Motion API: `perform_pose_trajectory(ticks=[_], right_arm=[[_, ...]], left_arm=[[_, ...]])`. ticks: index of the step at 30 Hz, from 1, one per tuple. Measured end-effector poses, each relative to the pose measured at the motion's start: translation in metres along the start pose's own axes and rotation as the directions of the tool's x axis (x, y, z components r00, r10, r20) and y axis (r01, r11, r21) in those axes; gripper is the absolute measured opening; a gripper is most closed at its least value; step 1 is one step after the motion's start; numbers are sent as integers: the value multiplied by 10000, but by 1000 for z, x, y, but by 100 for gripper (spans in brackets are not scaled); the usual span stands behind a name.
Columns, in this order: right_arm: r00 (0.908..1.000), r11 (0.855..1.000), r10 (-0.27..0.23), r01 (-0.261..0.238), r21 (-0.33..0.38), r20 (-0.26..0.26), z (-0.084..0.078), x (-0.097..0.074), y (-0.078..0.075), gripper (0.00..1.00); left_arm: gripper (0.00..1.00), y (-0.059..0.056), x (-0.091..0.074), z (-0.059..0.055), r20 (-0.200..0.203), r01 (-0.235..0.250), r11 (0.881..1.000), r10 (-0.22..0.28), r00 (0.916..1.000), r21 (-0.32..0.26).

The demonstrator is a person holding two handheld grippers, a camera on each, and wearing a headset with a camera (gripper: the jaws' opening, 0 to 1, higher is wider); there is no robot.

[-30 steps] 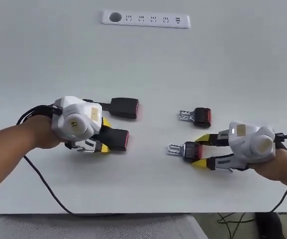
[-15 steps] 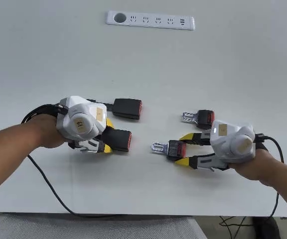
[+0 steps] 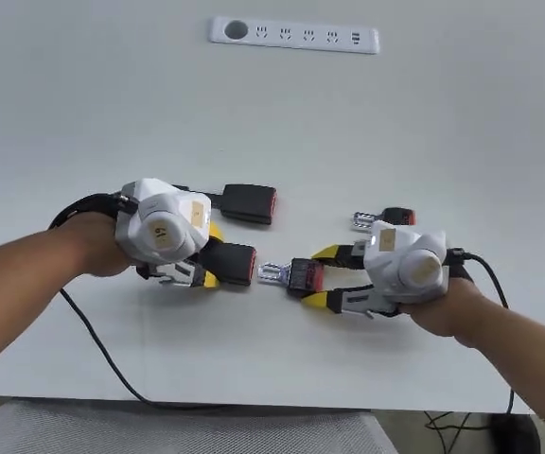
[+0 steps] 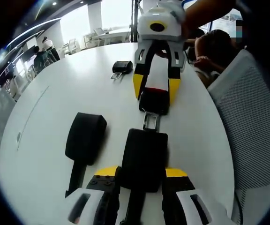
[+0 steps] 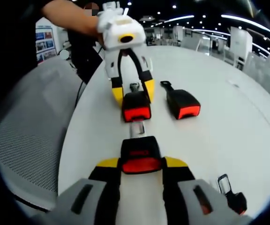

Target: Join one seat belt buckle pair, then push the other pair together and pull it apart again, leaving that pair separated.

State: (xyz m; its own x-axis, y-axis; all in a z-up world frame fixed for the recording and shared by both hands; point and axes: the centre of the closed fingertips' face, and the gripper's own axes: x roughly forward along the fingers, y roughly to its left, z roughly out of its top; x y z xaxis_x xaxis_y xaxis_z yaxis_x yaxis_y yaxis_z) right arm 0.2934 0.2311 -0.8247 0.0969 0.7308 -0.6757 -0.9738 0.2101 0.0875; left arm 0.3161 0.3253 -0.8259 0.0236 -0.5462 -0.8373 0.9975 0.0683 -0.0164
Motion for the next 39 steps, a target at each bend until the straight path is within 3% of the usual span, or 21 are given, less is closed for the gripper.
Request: perform_pose_trajectory(ticks=[12, 17, 27, 31, 32, 33, 34, 39], right_arm=[[9999, 9999, 76, -77, 137, 77, 11, 10, -2, 34], [9999, 9995, 43, -46, 321, 102, 13, 14, -4, 33], [9997, 9992, 196, -191, 345, -135, 17, 19, -7, 33], [9998, 9965, 171, -182, 816, 135, 25, 26, -5, 33], [9999, 9981, 164, -162, 594, -27, 29, 30, -3, 33], [9992, 9986, 179, -161, 501, -363, 25, 28, -5, 33], [9997, 9981, 190, -181, 595, -148, 28, 29, -7, 33], [9998, 9982, 133, -123, 591, -172, 27, 28, -7, 33]], left_arm=[[35, 0, 0, 1, -229, 32, 9999, -29, 9997, 139], [34, -2, 2, 2, -688, 233, 9970, -182, 9975, 743], [34, -1, 2, 1, -666, 419, 9940, -353, 9972, 1012], [33, -1, 3, 2, -833, 609, 9891, -500, 9953, 1341], [33, 0, 3, -1, -1012, 639, 9886, -502, 9936, 1366], [33, 0, 4, 0, -911, 641, 9889, -521, 9945, 1343], [33, 0, 3, 0, -885, 632, 9890, -516, 9947, 1339], [33, 0, 4, 0, -842, 618, 9895, -511, 9951, 1307]])
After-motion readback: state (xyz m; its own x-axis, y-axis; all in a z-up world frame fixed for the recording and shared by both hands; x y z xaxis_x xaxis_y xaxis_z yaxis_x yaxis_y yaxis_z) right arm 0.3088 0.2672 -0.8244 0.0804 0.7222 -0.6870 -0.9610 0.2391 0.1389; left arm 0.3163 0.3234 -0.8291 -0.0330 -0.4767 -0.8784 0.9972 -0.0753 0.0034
